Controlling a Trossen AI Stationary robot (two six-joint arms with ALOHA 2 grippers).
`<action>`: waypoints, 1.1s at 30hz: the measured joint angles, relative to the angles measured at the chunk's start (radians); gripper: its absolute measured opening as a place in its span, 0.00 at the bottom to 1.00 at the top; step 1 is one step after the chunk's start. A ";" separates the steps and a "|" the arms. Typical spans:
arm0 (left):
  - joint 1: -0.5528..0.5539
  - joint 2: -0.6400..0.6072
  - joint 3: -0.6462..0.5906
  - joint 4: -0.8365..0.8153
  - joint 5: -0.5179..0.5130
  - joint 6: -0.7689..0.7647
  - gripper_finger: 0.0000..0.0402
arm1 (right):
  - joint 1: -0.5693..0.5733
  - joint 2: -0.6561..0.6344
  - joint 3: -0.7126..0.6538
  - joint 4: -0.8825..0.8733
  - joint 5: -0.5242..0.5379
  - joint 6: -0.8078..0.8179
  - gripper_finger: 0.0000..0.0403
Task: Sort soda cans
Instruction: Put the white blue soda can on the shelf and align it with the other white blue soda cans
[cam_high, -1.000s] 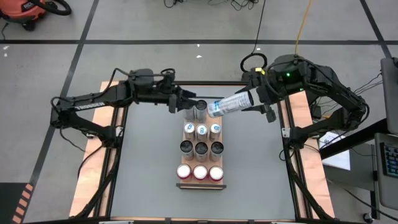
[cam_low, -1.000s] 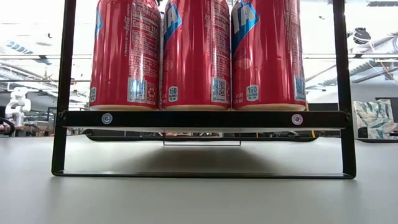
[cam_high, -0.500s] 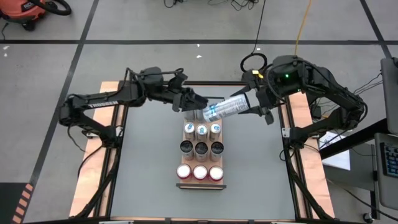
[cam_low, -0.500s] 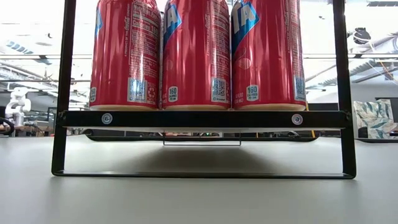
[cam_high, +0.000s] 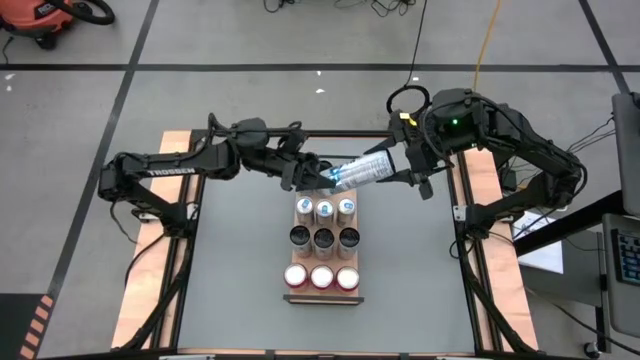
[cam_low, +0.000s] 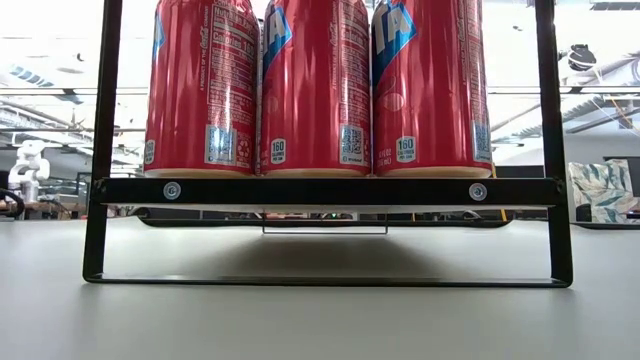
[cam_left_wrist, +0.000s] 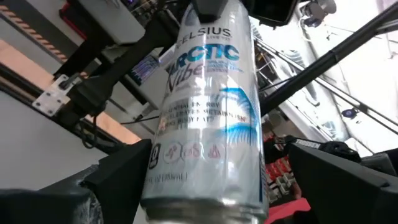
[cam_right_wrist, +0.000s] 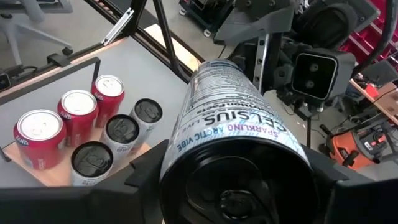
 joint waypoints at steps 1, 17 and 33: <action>-0.003 0.000 0.000 -0.002 -0.002 -0.004 0.93 | 0.000 0.002 0.000 0.000 0.000 -0.001 0.56; -0.015 0.000 0.000 -0.006 -0.009 -0.020 0.59 | 0.000 0.007 0.000 0.002 -0.008 -0.011 0.58; -0.016 0.000 0.000 0.091 -0.001 0.012 0.62 | 0.013 -0.022 0.001 0.012 0.010 0.301 0.75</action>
